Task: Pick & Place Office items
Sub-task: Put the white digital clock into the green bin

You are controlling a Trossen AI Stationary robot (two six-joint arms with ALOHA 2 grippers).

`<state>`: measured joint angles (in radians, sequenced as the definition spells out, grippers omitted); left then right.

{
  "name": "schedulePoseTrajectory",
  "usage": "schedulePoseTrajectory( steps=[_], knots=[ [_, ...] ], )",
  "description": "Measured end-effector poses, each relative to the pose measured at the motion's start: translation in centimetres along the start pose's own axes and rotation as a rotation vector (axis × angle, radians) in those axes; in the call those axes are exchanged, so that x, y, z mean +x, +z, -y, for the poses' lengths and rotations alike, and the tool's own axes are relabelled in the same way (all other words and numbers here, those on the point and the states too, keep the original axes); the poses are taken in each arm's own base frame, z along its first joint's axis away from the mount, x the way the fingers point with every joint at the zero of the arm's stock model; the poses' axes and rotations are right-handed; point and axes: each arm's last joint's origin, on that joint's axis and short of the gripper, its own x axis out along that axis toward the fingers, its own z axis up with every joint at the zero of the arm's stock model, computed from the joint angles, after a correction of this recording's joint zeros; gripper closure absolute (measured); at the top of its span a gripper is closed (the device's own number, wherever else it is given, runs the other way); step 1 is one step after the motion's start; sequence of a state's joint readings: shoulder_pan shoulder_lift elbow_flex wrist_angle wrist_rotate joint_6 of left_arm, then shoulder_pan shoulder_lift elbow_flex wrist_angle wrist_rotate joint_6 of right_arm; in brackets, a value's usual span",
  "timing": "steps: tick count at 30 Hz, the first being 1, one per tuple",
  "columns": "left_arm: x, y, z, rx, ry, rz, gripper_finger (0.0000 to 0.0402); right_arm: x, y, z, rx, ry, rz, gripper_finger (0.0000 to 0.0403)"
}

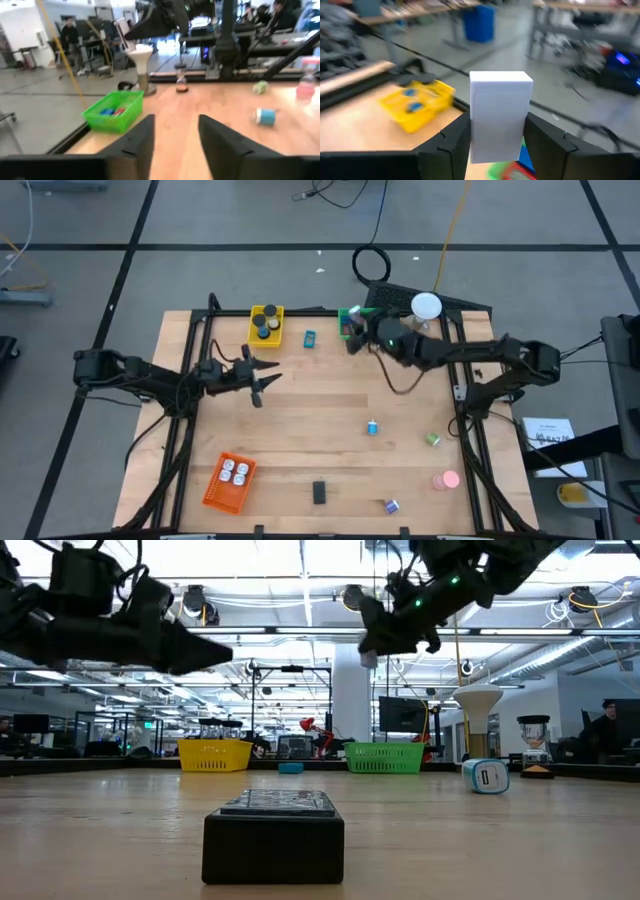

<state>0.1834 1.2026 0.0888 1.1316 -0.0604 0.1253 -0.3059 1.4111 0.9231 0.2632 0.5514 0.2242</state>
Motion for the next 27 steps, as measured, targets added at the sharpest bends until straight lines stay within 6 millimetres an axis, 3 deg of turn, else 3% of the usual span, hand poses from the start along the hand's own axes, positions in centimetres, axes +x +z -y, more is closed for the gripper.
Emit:
schedulePoseTrajectory(
  steps=[6,10,19,27],
  knots=[
    [-0.9,-1.2,0.1,-0.005,0.008,-0.048,0.0353,2.5,2.1,2.3,0.113,-0.098,-0.197,0.0248],
    [-1.0,-1.3,0.1,-0.071,0.005,-0.052,0.0394,4.5,3.5,3.9,0.185,-0.167,-0.329,0.0247],
    [-1.0,-1.3,0.2,-0.105,-0.002,-0.056,0.0360,10.2,4.9,5.7,0.277,-0.187,-0.557,0.0248],
    [-1.1,-1.5,0.3,-0.108,-0.029,-0.074,0.0353,13.0,1.9,8.1,0.308,-0.332,-0.782,0.0246]
  ],
)
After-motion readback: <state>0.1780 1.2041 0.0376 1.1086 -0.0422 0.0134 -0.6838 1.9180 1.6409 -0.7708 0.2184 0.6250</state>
